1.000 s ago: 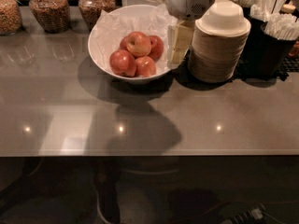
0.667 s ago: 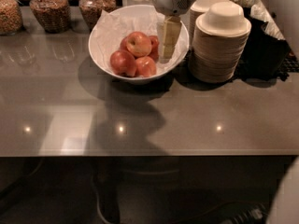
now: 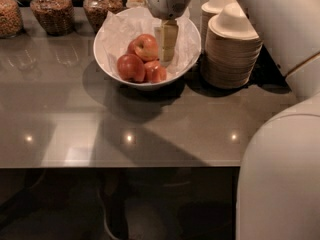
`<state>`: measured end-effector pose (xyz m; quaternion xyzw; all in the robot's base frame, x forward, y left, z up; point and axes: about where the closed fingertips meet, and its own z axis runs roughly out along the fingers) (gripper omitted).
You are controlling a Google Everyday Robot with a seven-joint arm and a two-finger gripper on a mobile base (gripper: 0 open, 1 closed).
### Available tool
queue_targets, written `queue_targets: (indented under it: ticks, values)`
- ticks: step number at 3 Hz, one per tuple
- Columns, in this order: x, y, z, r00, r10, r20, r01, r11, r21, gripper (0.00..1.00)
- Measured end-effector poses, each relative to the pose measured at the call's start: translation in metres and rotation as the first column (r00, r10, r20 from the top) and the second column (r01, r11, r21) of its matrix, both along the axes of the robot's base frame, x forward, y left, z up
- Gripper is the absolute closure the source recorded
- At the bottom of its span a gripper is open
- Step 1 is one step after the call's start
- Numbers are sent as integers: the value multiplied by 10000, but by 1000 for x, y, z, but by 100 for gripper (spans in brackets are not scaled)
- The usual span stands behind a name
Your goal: Pick apple from white bowl
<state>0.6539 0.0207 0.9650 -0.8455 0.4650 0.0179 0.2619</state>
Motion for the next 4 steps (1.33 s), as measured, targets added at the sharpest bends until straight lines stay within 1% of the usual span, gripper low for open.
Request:
queue_targets:
  ticks: [1, 2, 3, 4]
  values:
    - [15, -2, -14, 10000, 11, 39, -12, 9997, 244, 0]
    - [31, -8, -28, 9999, -147, 78, 146, 9997, 192, 0]
    - [41, -12, -45, 9998, -83, 159, 90, 9991, -409, 0]
    - [46, -12, -58, 9993, 243, 286, -208, 9930, -1162, 0]
